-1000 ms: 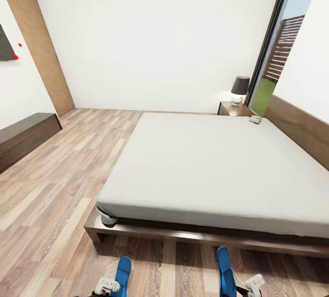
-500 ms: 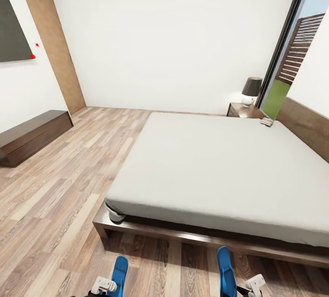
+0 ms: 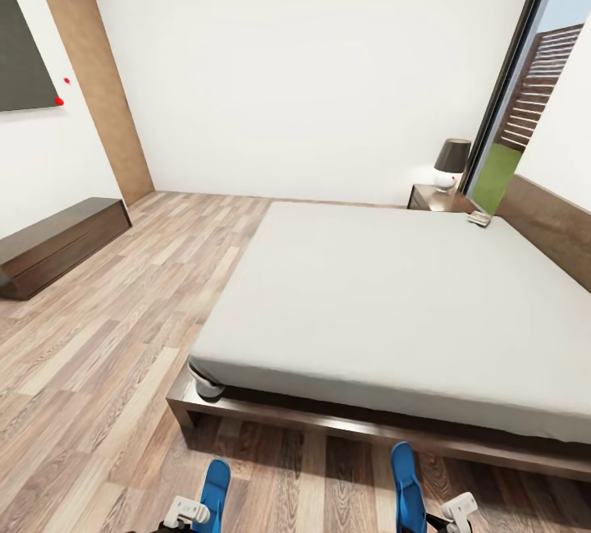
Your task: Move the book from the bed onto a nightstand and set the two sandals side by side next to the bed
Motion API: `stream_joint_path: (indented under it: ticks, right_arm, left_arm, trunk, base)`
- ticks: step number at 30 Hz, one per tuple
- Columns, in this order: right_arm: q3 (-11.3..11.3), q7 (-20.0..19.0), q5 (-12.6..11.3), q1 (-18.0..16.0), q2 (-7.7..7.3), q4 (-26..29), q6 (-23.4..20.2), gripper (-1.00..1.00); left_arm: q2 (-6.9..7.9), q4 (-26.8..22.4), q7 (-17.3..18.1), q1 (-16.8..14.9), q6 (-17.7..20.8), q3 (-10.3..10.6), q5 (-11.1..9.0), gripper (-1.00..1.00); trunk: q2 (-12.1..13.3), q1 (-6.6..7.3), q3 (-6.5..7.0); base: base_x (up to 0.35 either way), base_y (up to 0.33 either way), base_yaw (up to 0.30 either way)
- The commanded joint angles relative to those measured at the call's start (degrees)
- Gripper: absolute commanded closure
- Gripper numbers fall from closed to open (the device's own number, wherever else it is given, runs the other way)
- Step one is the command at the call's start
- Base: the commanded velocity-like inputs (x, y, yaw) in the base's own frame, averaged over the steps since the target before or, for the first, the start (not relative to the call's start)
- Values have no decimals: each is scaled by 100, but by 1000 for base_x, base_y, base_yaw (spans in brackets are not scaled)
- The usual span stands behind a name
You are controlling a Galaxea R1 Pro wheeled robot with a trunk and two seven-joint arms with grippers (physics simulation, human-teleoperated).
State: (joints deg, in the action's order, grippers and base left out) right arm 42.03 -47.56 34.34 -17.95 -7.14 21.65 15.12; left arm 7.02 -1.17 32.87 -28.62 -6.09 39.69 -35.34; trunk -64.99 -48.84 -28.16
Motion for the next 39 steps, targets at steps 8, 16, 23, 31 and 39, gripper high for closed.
stream_joint_path:
  ticks: [8,16,23,31,39]
  right_arm:
    - [52,-34,51,-7,-6,1,26,100]
    - [51,-33,48,-7,-7,-2,26,100]
    - [51,-42,53,-7,-2,3,26,100]
    - [51,-47,54,-7,1,6,26,100]
    - [51,-63,53,-7,-1,6,25,100]
  left_arm:
    - [1,2,13,-3,-33,48,-26,100]
    - [1,2,9,-3,-28,41,-26,100]
    - [-5,1,9,-3,-28,39,-26,100]
    - [-7,2,9,-3,-24,39,-26,100]
    - [-8,2,7,-3,-15,37,-34,100]
  trunk:
    - [-4,0,-5]
    - [-4,0,-5]
    - [-4,0,-5]
    - [-4,0,-5]
    - [-164,-88,-77]
  base:
    - [0,0,0]
    - [0,0,0]
    - [0,0,0]
    - [0,0,0]
    - [0,0,0]
